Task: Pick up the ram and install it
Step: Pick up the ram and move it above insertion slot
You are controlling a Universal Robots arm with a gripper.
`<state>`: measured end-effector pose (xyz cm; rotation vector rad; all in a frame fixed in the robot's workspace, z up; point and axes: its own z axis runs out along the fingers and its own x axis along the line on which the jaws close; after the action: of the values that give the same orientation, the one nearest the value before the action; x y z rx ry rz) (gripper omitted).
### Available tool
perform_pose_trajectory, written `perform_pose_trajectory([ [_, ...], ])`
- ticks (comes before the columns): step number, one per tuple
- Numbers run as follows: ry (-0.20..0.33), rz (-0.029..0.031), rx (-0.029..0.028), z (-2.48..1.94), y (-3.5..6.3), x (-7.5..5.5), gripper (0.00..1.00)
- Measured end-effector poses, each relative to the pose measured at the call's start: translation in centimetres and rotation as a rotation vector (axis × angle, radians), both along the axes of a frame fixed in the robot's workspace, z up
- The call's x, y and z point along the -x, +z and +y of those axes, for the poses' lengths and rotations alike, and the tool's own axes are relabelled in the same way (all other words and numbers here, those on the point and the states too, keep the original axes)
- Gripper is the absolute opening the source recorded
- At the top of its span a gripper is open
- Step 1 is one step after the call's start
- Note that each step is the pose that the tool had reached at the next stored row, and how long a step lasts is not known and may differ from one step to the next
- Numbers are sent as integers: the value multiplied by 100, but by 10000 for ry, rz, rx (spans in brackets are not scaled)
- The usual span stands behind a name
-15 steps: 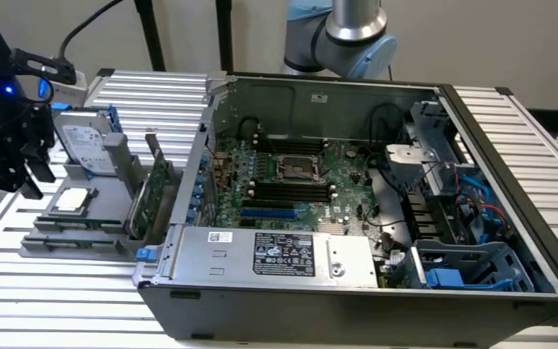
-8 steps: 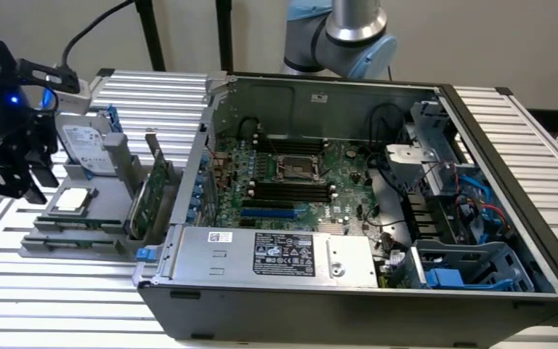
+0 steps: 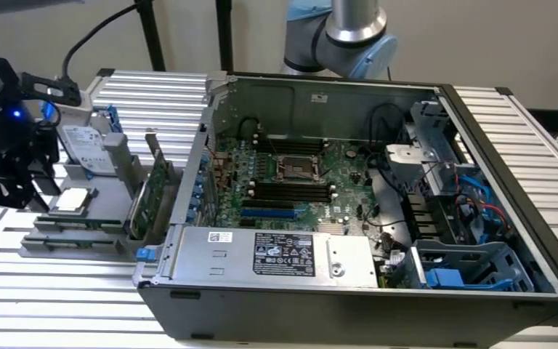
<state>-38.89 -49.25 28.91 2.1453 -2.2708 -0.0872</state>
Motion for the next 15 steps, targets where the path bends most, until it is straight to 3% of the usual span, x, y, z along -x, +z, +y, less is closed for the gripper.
perform_pose_trajectory([
  [9, 229, 0, 1, -22, -162, 0, 100],
  [15, 254, -38, 1, -34, -267, 0, 100],
])
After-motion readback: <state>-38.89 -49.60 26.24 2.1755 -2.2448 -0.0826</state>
